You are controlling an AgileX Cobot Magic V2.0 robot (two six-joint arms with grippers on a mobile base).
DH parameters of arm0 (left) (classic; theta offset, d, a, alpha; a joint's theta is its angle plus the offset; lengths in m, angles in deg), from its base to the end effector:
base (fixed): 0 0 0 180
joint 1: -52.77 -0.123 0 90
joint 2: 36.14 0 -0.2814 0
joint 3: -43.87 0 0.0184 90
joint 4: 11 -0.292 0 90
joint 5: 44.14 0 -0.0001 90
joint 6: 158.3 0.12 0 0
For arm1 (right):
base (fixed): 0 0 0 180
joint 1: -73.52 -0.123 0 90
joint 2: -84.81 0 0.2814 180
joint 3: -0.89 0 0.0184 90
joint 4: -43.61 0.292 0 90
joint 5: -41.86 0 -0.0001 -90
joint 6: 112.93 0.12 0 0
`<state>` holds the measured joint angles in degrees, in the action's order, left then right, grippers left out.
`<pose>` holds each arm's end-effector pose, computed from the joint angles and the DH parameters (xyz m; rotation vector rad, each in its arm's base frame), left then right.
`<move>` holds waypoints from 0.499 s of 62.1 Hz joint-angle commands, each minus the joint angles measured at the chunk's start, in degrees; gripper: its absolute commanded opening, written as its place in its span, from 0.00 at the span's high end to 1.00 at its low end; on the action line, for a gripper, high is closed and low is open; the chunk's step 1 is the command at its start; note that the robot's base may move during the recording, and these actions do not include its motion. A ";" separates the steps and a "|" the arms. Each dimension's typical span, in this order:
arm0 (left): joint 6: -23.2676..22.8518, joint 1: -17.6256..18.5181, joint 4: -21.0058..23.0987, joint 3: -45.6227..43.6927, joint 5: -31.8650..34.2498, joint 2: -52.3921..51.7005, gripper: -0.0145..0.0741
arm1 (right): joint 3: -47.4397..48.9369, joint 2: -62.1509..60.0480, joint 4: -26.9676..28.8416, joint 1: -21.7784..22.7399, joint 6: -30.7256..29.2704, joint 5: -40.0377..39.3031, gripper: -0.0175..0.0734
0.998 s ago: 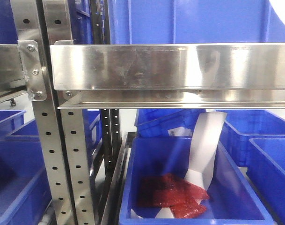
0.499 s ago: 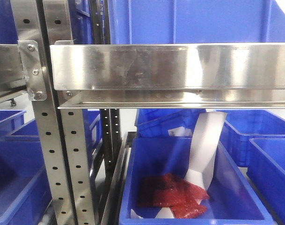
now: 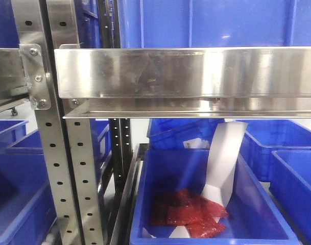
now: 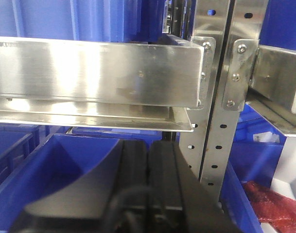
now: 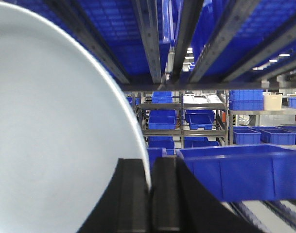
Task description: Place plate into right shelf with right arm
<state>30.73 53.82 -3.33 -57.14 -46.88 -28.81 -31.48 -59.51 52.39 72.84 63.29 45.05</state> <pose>0.1311 -0.0032 0.1979 0.0378 1.5535 -0.0006 0.1490 0.0028 0.4519 0.0393 1.2426 0.0911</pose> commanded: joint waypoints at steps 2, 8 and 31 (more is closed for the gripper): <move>-0.40 0.11 0.47 0.59 5.16 -0.59 0.98 | 9.81 9.54 0.32 0.15 -0.14 -5.74 0.75; -0.40 0.11 0.47 0.59 5.16 -0.59 0.98 | 15.42 16.52 0.32 0.15 -0.14 -5.74 0.75; -0.40 0.11 0.47 0.59 5.16 -0.59 0.98 | 27.55 37.44 0.27 -1.95 -0.19 -5.86 0.75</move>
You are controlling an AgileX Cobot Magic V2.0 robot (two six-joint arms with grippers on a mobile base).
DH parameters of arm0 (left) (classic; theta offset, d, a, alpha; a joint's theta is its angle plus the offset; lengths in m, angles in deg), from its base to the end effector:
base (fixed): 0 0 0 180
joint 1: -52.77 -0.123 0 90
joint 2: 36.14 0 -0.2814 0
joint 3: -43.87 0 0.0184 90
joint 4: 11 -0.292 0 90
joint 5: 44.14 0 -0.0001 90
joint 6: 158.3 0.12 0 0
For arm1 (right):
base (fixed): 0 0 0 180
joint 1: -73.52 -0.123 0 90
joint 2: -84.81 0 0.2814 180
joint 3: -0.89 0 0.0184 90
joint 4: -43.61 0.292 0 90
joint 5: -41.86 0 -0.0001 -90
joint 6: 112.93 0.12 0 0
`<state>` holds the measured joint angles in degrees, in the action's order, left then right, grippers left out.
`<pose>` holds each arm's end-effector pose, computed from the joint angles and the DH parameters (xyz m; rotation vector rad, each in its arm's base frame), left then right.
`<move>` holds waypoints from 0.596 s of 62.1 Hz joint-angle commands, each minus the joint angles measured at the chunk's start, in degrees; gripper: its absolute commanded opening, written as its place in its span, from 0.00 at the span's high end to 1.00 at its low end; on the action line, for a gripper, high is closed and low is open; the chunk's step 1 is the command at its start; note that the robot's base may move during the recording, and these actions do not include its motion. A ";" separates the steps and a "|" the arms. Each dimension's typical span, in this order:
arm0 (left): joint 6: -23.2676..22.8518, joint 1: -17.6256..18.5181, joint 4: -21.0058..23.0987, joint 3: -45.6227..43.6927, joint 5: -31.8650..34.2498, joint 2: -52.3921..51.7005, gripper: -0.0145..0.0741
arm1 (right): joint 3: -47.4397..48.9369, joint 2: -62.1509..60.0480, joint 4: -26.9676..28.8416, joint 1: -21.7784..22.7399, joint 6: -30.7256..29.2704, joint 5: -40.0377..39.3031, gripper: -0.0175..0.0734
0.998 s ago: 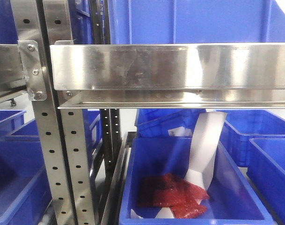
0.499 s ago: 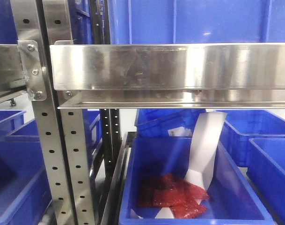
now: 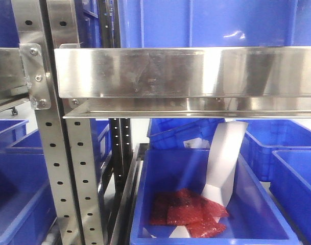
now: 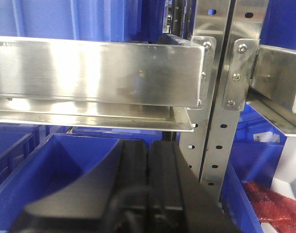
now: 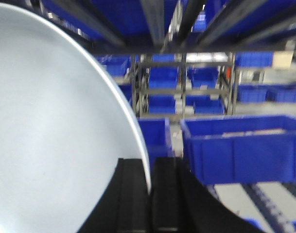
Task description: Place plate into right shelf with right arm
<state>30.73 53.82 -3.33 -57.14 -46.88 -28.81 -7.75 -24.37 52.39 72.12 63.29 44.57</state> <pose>0.1311 -0.0032 0.1979 0.0378 1.5535 -0.0006 0.3100 0.0085 0.4766 0.0390 1.4338 0.0969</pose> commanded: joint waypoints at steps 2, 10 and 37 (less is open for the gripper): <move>-0.40 0.11 0.47 0.59 5.16 -0.59 0.98 | 4.28 3.46 0.27 -2.13 -0.19 -5.54 0.75; -0.40 0.11 0.47 0.59 5.16 -0.59 0.98 | 5.16 7.79 0.08 -4.89 -0.19 -7.89 0.75; -0.40 0.11 0.47 0.59 5.16 -0.59 0.98 | 5.16 12.00 -2.62 -9.34 -0.19 -13.75 0.57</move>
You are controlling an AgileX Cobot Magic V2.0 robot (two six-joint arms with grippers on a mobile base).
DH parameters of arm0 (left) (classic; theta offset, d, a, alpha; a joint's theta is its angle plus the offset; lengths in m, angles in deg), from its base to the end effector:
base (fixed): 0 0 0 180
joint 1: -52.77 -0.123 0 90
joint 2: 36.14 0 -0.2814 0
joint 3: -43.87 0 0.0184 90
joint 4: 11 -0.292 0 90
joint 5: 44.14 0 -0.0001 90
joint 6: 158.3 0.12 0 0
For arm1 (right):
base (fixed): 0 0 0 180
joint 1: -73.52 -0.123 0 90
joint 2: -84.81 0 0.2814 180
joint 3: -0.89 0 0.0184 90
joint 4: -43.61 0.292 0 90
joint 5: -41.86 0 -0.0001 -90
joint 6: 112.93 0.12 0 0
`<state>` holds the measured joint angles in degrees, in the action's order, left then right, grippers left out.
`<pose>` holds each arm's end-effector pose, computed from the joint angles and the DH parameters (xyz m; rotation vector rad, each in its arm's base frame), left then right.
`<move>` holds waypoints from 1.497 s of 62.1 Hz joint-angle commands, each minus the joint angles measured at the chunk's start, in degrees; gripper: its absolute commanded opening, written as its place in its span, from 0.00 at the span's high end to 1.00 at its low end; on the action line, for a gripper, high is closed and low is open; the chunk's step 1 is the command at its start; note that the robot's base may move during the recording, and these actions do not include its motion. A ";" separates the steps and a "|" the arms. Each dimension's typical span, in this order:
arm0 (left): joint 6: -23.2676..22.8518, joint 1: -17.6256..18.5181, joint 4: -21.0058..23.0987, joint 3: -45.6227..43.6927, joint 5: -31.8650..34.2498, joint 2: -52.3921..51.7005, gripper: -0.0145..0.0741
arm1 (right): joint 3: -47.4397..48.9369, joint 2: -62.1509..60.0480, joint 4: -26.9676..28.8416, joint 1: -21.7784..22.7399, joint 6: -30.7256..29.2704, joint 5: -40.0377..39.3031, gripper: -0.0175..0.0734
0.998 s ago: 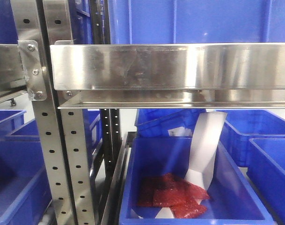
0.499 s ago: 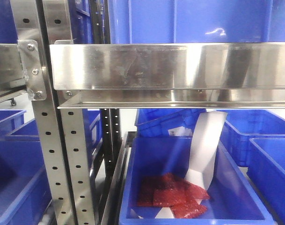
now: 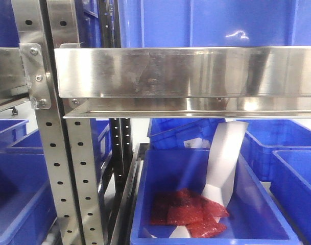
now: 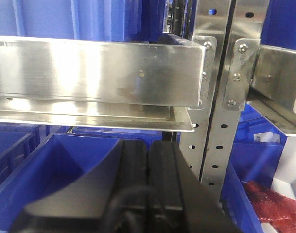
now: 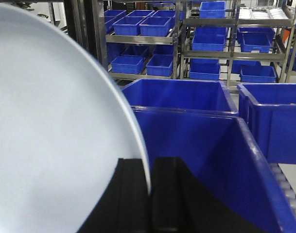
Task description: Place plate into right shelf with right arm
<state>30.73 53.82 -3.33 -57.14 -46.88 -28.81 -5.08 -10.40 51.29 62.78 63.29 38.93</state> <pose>0.1311 -0.0032 0.1979 0.0378 1.5535 -0.0006 0.3800 0.0712 0.4222 -0.0864 1.5342 0.1979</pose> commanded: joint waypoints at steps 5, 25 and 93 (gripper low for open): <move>-0.40 0.11 0.47 0.59 5.16 -0.59 0.98 | 2.49 -1.96 -2.20 0.01 -0.19 -9.94 0.39; -0.40 0.11 0.47 0.59 5.16 -0.59 0.98 | 2.49 -2.91 -1.47 0.30 -0.19 -13.59 0.42; -0.40 0.11 0.47 0.59 5.16 -0.59 0.98 | -55.69 -66.79 -1.50 4.19 -0.19 -5.17 0.75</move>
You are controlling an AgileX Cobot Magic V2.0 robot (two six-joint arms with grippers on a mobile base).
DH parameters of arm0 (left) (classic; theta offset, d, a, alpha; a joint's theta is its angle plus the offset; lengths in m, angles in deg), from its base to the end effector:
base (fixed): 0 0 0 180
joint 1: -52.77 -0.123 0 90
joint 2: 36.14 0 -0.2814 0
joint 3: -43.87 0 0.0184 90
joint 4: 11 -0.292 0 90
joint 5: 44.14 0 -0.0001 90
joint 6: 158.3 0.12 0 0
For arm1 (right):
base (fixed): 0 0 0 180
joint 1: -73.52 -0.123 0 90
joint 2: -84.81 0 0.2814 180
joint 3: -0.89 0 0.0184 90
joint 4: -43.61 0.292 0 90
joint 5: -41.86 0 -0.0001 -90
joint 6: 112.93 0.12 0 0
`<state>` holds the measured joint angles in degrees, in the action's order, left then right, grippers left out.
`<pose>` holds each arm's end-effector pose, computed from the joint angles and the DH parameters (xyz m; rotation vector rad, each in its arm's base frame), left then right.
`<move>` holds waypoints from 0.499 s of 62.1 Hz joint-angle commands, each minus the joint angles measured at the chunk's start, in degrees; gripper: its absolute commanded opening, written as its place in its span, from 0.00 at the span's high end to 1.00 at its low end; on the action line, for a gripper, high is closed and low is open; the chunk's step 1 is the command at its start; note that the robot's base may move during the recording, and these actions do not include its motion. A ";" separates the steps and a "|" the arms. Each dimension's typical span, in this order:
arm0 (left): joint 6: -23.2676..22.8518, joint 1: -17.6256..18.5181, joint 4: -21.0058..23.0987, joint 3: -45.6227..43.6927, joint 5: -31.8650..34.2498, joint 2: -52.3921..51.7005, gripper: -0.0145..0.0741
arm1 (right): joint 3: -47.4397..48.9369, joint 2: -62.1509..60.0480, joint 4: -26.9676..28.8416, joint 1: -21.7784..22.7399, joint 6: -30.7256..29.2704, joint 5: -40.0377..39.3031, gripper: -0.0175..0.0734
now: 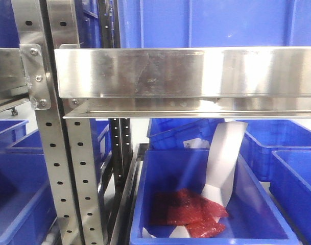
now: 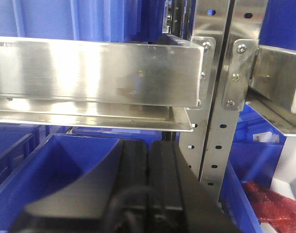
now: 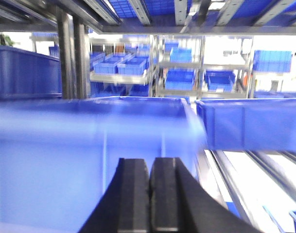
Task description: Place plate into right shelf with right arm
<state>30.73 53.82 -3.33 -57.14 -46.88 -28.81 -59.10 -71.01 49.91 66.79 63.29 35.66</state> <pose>0.1311 -0.0032 0.1979 0.0378 1.5535 -0.0006 0.1484 0.0161 0.3111 -0.0405 1.3620 0.1271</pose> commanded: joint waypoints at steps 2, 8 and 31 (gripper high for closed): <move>-0.40 0.11 0.47 0.59 5.16 -0.59 0.98 | -2.99 -9.47 -0.12 0.18 -0.19 -0.50 0.75; -0.40 0.11 0.47 0.59 5.16 -0.59 0.98 | -5.40 -17.40 -0.12 0.18 -0.19 3.87 0.75; -0.40 0.11 0.47 0.59 5.16 -0.59 0.98 | -7.72 -12.30 -0.12 0.11 -0.19 8.37 0.75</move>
<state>30.73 53.82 -3.33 -57.14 -46.88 -28.81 -68.46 -84.63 49.91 66.79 63.29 47.91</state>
